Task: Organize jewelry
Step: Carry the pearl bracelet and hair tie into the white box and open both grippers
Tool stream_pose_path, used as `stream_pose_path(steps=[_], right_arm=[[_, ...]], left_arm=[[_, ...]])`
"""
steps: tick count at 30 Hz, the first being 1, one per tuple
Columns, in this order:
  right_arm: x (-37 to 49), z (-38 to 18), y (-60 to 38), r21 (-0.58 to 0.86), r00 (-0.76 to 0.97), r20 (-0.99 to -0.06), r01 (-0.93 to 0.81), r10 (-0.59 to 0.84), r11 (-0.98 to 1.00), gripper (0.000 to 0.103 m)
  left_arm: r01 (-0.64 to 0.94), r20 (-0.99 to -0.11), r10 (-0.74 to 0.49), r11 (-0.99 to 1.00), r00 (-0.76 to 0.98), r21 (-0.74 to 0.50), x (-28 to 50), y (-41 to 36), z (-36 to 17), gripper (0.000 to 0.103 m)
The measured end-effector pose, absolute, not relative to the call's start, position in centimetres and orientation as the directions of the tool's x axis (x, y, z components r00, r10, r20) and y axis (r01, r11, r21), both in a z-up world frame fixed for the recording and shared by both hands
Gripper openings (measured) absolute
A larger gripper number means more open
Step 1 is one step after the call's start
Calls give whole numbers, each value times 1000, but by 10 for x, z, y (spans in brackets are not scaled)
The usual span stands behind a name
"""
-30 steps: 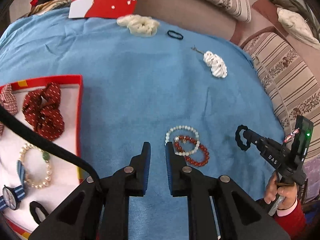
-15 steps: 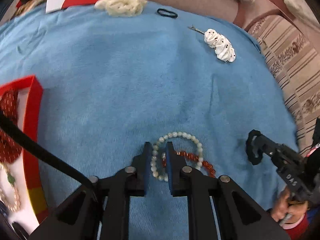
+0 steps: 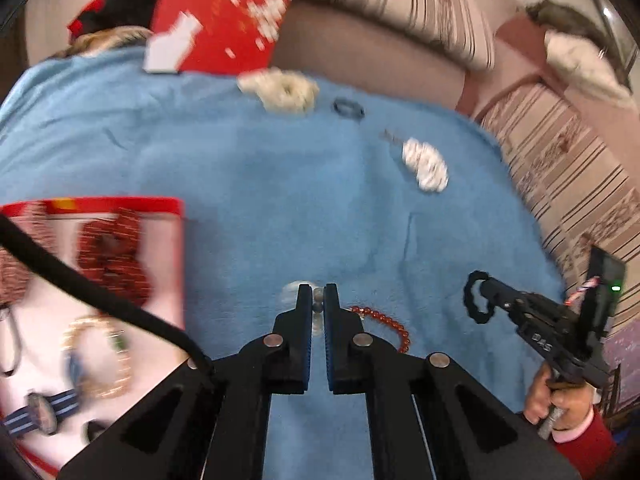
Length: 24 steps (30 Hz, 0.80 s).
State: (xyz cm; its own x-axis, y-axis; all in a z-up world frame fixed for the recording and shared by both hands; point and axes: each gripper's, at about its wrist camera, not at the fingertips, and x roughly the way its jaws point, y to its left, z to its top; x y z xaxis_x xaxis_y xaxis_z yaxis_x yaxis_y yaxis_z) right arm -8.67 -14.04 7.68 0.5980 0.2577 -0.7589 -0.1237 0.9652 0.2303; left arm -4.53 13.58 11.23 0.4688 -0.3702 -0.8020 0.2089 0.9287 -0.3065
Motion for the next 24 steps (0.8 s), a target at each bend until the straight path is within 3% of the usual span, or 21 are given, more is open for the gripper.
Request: stream_pose_path(steps=[9,18,24], right_arm=[[-66,127,-27,211,562,-730,-357,390,910,10],[-64,108,121,145,420,-787,-587,452,797,10],[-75,80,163,148,332,-822,-658,462,738,10]], left_arm=[[67,-787,-243,966,567,-251,-66,254,162,5],[-150,-865,-121,964,487,-219,-43,349,92,5],[-149,-862,-148,957,485,-248,-37,365,75,5]])
